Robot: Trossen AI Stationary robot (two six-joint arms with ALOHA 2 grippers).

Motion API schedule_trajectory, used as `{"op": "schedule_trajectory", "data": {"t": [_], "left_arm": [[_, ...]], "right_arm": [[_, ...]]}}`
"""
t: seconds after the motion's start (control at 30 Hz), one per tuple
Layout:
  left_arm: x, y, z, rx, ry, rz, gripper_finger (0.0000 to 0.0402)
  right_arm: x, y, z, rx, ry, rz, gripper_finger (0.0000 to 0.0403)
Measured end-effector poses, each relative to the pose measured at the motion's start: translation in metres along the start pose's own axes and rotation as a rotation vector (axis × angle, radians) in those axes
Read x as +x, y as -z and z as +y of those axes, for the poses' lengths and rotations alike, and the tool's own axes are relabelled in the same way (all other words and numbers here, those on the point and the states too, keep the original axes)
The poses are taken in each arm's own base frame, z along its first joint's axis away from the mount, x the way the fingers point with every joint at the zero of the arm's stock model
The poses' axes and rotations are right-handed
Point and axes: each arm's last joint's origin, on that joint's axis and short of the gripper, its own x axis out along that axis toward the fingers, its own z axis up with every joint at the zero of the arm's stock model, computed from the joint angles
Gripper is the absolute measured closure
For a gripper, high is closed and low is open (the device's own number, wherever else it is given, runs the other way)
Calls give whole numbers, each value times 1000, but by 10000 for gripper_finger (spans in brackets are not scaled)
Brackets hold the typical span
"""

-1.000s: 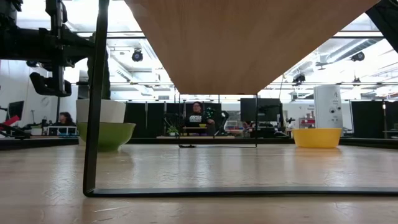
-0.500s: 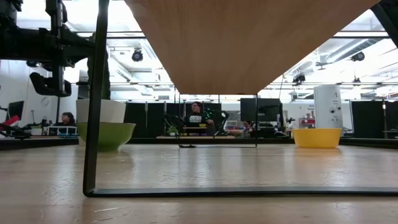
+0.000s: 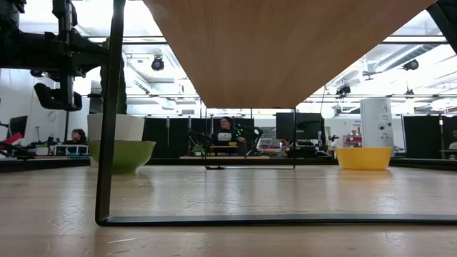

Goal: Pick & Place Mini bowls
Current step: Stack the top white bowl on top of the white bowl on the shelf

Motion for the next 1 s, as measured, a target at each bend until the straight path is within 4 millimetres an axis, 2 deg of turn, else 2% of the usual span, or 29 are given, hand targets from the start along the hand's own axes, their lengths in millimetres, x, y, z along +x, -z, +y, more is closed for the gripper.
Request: {"op": "schedule_trajectory", "data": {"t": [0.4,1.0], "left_arm": [[0,0,0,0,0,-1,399],[0,0,0,1,-1,-4,399]], "right_arm": [[10,-3,-6,13,45,4,394],[10,-3,-7,10,67,-9,394]]}}
